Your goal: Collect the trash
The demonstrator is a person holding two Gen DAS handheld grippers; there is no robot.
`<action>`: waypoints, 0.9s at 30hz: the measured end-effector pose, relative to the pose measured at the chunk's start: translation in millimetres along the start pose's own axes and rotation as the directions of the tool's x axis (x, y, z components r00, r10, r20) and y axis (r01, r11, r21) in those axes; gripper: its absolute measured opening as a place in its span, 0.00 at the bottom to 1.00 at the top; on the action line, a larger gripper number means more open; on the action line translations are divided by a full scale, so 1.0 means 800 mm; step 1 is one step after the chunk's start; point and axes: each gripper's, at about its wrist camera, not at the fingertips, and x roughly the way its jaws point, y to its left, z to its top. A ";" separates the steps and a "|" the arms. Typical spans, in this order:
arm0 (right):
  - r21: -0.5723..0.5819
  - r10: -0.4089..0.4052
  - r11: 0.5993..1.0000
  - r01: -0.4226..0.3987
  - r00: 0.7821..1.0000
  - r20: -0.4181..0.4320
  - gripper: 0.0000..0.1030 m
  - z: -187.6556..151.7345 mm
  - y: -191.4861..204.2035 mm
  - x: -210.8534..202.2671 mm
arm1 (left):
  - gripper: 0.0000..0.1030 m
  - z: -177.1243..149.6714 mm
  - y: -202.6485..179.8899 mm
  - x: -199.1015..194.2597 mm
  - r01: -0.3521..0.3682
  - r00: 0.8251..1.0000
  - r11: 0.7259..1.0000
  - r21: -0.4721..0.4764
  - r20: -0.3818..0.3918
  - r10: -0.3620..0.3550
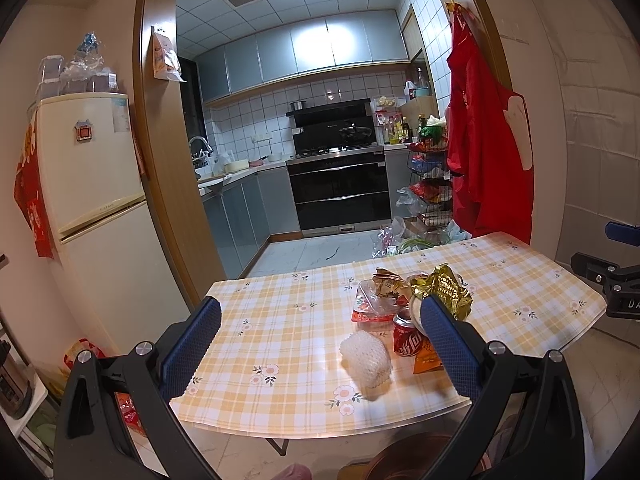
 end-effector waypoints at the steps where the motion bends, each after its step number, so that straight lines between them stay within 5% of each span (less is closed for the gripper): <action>1: 0.000 0.000 1.000 0.000 1.000 0.000 0.95 0.000 0.000 0.000 | 0.95 0.000 0.000 0.000 0.000 1.000 1.000 0.000 0.000 0.000; 27: 0.001 0.001 1.000 -0.001 1.000 -0.002 0.95 -0.007 0.003 0.004 | 0.95 -0.005 -0.002 0.001 0.005 1.000 1.000 -0.005 -0.001 -0.005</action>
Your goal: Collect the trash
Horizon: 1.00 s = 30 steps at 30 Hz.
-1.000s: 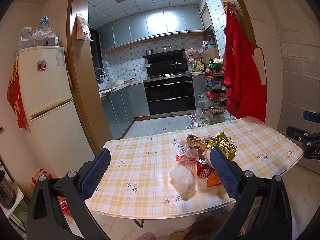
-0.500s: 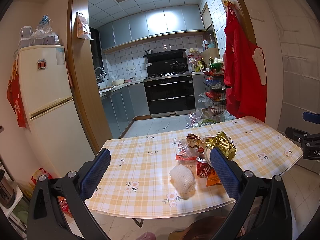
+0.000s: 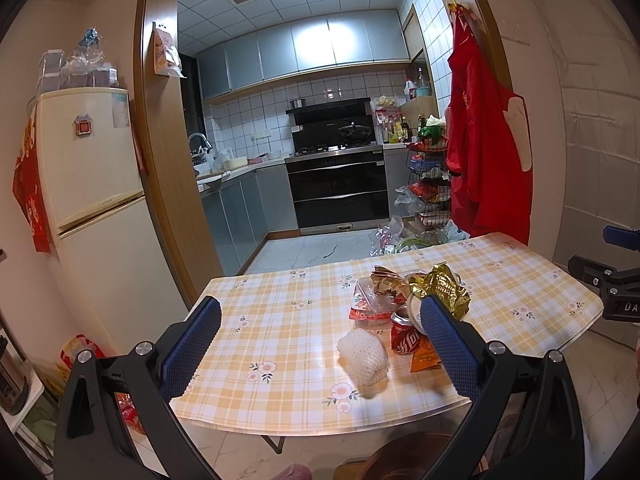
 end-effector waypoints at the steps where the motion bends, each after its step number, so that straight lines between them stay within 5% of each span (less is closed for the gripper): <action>1: -0.001 0.000 1.000 0.000 1.000 -0.001 0.95 0.000 0.000 0.000 | 0.95 -0.001 -0.001 0.000 0.000 1.000 1.000 0.001 0.000 0.000; 15: 0.021 0.018 1.000 -0.018 0.999 -0.026 0.95 -0.014 0.001 0.017 | 0.95 -0.014 -0.005 0.008 0.032 0.999 0.999 -0.005 -0.005 -0.033; 22: 0.041 0.007 0.999 -0.004 0.997 -0.083 0.95 -0.034 -0.004 0.052 | 0.95 -0.048 0.000 0.046 0.117 0.989 0.992 -0.041 -0.090 -0.120; 30: 0.080 0.045 0.996 -0.033 0.988 -0.150 0.95 -0.062 -0.013 0.109 | 0.95 -0.088 0.005 0.099 0.106 0.973 0.992 -0.066 -0.201 -0.117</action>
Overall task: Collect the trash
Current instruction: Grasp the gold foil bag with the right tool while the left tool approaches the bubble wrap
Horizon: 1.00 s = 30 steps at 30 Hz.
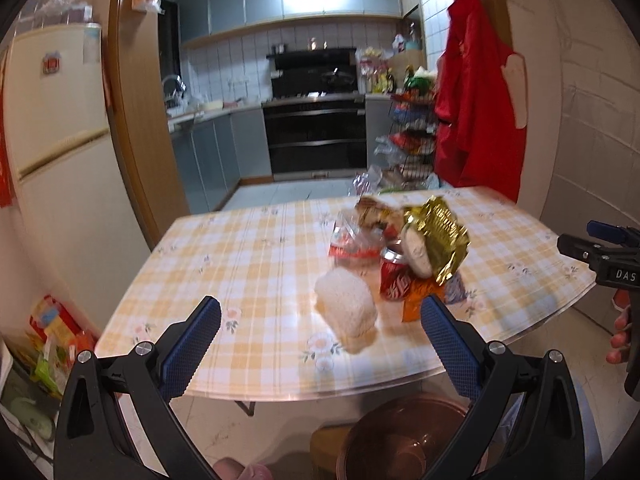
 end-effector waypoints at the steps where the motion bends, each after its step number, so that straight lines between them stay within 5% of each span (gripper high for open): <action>1: -0.002 0.005 1.000 -0.005 1.000 -0.004 0.95 -0.002 0.000 0.010 | 0.95 -0.003 0.003 0.006 0.002 1.000 1.000 -0.007 -0.008 -0.002; 7: -0.067 0.022 0.997 -0.027 0.997 -0.074 0.95 -0.002 0.010 0.072 | 0.95 -0.015 0.025 0.053 -0.033 0.997 0.997 -0.072 -0.072 0.028; 10: -0.077 -0.037 0.997 0.029 0.995 -0.092 0.95 0.003 0.017 0.109 | 0.95 -0.019 0.034 0.078 -0.100 0.992 0.991 -0.089 -0.090 0.092; 15: -0.087 -0.015 0.996 0.009 0.997 -0.070 0.94 0.015 0.037 0.162 | 0.95 -0.014 0.039 0.112 -0.217 0.974 0.975 -0.055 -0.077 0.212; 25: -0.094 -0.008 0.996 0.001 0.997 -0.074 0.93 0.061 0.085 0.274 | 0.95 -0.020 0.047 0.159 -0.252 0.961 0.966 -0.053 -0.131 0.243; 28: -0.086 -0.018 0.996 0.010 0.996 -0.087 0.83 0.062 0.085 0.288 | 0.95 -0.023 0.052 0.167 -0.237 0.964 0.969 -0.074 -0.143 0.225; 30: -0.049 0.019 0.998 -0.025 0.994 -0.104 0.61 0.063 0.078 0.286 | 0.94 -0.024 0.051 0.171 -0.233 0.965 0.970 -0.070 -0.144 0.221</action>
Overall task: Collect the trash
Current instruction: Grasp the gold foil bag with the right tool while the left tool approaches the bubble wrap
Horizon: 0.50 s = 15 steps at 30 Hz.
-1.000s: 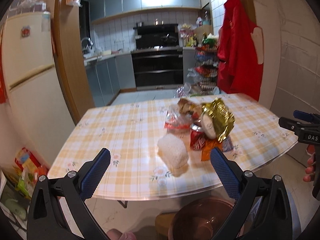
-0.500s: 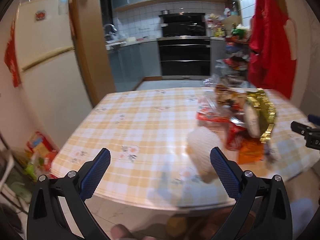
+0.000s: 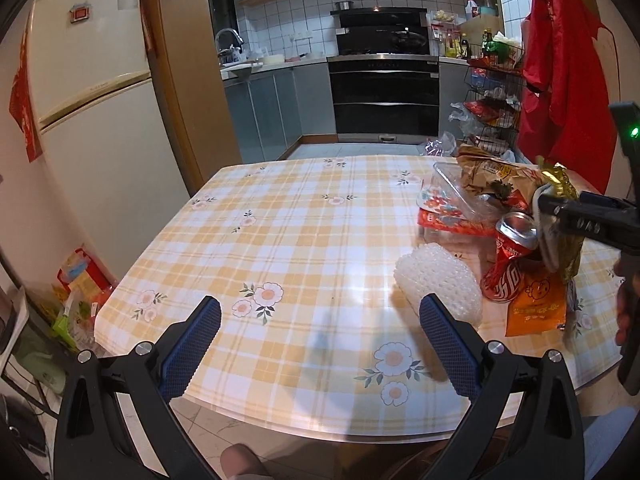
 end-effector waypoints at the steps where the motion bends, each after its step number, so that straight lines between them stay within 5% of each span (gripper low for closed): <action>1: 0.015 0.016 1.000 -0.016 1.000 -0.001 0.58 -0.002 -0.005 -0.003 | 0.94 -0.001 -0.002 0.001 0.004 1.000 1.000 0.002 0.001 -0.004; 6: 0.077 0.071 0.994 -0.072 0.997 0.016 0.17 -0.012 -0.031 -0.029 | 0.88 0.000 -0.015 0.004 0.043 0.999 0.999 0.013 0.000 -0.043; 8: 0.093 0.067 0.993 -0.070 0.997 0.025 0.15 -0.017 -0.044 -0.040 | 0.87 -0.001 -0.021 0.003 0.058 0.998 0.998 0.021 -0.002 -0.058; 13: 0.107 0.000 0.994 -0.002 1.000 0.016 0.20 -0.038 -0.080 -0.058 | 0.87 -0.003 -0.034 0.000 0.069 0.998 0.997 0.045 0.005 -0.069; 15: 0.119 -0.031 0.992 0.032 0.999 -0.007 0.51 -0.050 -0.095 -0.055 | 0.87 -0.005 -0.038 -0.001 0.077 0.997 0.996 0.051 0.004 -0.078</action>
